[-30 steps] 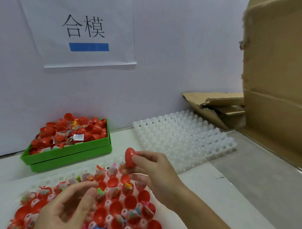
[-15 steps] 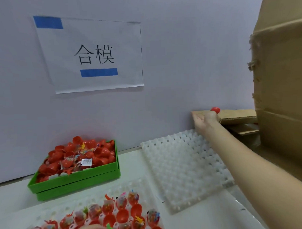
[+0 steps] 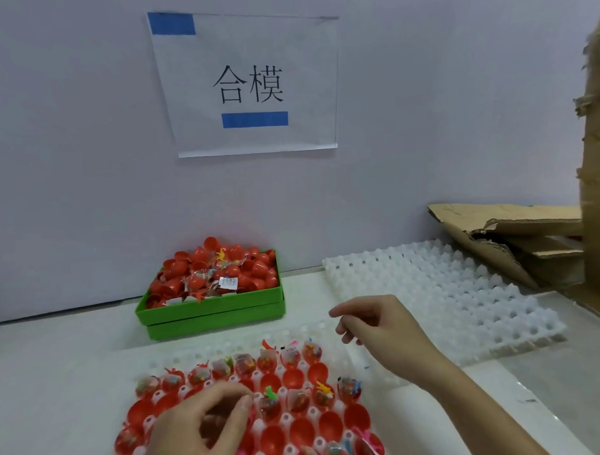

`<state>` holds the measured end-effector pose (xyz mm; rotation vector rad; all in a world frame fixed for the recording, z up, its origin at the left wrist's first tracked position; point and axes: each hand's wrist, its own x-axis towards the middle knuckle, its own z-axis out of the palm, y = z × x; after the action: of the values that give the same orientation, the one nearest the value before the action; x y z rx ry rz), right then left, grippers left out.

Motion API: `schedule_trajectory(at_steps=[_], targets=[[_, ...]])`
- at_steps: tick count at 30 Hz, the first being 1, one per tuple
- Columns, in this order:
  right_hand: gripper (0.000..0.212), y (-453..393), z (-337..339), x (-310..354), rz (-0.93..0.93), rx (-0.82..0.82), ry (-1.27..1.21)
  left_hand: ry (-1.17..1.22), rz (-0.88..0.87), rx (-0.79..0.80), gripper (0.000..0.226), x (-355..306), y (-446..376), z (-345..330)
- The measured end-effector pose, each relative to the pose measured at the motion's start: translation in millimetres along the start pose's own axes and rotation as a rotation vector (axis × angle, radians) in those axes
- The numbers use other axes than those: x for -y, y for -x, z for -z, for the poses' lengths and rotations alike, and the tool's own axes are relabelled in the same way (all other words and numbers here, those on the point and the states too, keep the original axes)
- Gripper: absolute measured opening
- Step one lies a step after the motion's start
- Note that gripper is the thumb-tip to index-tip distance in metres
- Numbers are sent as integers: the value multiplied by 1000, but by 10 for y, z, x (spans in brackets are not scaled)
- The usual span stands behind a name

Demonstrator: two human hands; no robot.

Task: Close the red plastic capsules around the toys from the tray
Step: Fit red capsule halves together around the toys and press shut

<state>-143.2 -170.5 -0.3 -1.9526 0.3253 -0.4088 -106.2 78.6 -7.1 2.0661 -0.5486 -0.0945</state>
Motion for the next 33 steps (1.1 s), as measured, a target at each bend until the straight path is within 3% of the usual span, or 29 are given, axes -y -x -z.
schedule_trajectory(at_steps=[9, 14, 20, 24, 27, 30, 33], targets=[[38, 222, -295, -82, 161, -3, 325, -132, -136, -27, 22, 149, 65, 51], [13, -18, -338, 2, 136, 156, 613, -131, -164, -53, 20, 177, 53, 47], [19, -82, -411, 108, 198, 208, 880, -133, -200, -80, 18, 211, 48, 41], [22, -93, -335, 189, 260, 141, 869, -146, -200, -98, 17, 197, 44, 43], [19, -34, -238, 258, 326, 123, 721, -93, -187, -104, 19, 168, 46, 34], [24, 155, -249, 290, 438, 145, 500, 56, -139, -108, 20, 128, 60, 25], [34, 381, -374, 251, 559, 210, 355, 300, -29, 7, 37, 92, 70, 35]])
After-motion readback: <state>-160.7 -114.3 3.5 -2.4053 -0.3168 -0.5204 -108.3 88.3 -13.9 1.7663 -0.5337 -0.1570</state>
